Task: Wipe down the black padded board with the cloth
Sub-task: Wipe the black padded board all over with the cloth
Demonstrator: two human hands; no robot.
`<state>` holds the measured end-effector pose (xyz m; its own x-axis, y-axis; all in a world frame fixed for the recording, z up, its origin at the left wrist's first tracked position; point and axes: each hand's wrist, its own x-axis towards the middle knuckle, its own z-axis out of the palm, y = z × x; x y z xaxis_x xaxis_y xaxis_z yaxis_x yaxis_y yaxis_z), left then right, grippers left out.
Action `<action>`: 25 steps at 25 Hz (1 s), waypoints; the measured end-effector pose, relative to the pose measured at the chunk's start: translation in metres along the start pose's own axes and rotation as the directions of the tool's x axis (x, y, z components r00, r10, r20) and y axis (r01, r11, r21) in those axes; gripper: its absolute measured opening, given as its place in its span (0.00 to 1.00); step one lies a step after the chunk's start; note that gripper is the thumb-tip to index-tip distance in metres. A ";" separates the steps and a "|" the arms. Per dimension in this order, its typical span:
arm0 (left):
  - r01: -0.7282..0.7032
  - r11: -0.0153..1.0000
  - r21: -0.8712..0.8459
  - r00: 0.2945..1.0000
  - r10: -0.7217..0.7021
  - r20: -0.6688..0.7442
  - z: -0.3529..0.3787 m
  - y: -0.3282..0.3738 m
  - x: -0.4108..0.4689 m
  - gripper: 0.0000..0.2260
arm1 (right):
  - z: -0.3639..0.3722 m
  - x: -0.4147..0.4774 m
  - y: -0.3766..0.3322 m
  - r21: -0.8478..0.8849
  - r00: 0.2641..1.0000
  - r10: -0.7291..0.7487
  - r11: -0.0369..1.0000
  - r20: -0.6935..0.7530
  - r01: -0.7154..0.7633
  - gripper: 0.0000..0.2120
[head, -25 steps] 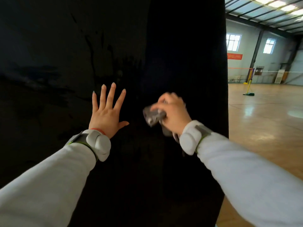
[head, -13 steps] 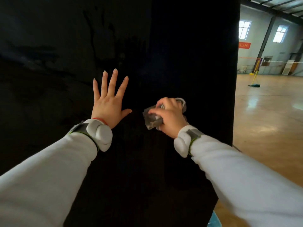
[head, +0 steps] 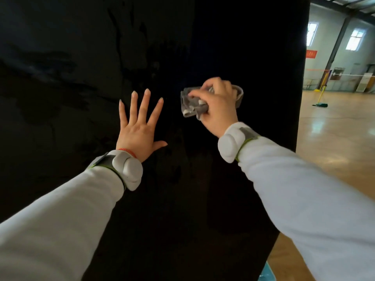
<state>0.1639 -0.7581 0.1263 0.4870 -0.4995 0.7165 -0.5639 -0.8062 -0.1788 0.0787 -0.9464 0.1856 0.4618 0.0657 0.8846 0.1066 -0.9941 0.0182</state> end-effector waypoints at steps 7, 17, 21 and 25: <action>-0.018 1.000 0.001 1.000 0.018 0.006 0.000 0.000 -0.014 0.50 | 0.030 -0.091 0.011 0.063 0.952 -0.110 0.993 0.286 0.096 0.19; -0.020 0.999 0.049 1.000 0.018 0.022 0.008 0.000 -0.014 0.52 | -0.005 -0.006 0.008 0.008 0.999 -0.013 1.000 -0.049 0.014 0.16; -0.007 1.000 0.018 1.000 0.007 0.009 0.004 0.003 -0.015 0.51 | 0.019 -0.047 0.006 0.035 0.998 -0.061 0.998 0.018 0.060 0.16; 0.001 1.000 -0.009 1.000 -0.001 0.004 0.008 0.009 -0.022 0.50 | 0.027 -0.077 0.014 0.047 0.989 -0.109 0.993 0.101 0.104 0.15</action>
<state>0.1535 -0.7563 0.1033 0.4901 -0.4999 0.7141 -0.5697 -0.8037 -0.1717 0.0685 -0.9628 0.1052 0.5340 0.1818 0.8257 0.1959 -0.9766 0.0883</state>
